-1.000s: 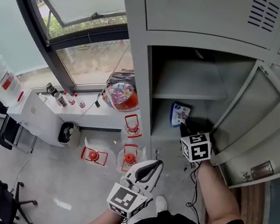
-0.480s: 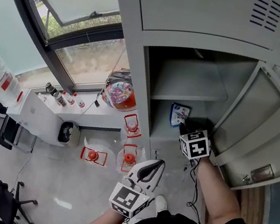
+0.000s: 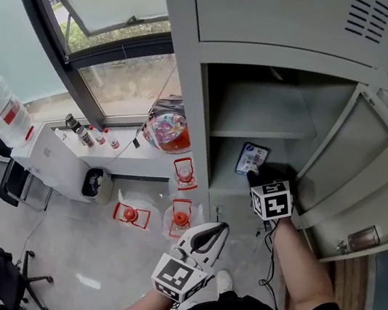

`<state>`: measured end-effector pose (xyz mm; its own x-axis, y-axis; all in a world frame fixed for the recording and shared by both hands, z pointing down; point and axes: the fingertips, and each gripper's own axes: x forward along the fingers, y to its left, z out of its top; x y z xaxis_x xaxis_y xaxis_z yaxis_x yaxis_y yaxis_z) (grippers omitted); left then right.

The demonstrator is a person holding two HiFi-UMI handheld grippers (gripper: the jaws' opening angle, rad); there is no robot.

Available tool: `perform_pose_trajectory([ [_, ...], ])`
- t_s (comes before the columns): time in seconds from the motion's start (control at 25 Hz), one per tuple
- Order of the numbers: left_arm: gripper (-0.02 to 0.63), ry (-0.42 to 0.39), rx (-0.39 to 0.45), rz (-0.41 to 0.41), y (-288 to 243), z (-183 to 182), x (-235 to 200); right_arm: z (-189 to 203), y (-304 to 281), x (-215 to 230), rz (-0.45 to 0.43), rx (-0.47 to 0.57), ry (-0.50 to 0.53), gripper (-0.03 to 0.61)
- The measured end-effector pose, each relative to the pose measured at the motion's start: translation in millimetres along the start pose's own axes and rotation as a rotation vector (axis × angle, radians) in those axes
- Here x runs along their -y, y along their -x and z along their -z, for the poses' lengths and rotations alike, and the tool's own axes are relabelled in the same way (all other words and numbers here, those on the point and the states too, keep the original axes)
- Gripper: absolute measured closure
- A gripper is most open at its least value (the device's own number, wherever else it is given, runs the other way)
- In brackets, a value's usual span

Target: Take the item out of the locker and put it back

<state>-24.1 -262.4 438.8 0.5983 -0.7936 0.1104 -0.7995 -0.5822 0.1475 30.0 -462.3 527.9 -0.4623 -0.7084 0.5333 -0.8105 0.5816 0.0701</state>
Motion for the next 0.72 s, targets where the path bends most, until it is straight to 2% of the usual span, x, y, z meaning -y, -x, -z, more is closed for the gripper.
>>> perform_pose_trajectory([
  [0.32,0.597,-0.006,0.002,0.003,9,-1,6,-9,18,-2,0.016,0.05,-0.009,0.39],
  [0.4,0.597,-0.009,0.003,0.005,13,-2,9,-12,26,-3,0.029,0.067,-0.008,0.429],
  [0.48,0.597,-0.013,0.003,0.008,17,-2,13,-14,36,-4,0.05,0.086,-0.008,0.525],
  [0.72,0.597,-0.018,0.013,0.014,34,-5,25,-19,64,-21,0.04,0.124,-0.012,0.526],
])
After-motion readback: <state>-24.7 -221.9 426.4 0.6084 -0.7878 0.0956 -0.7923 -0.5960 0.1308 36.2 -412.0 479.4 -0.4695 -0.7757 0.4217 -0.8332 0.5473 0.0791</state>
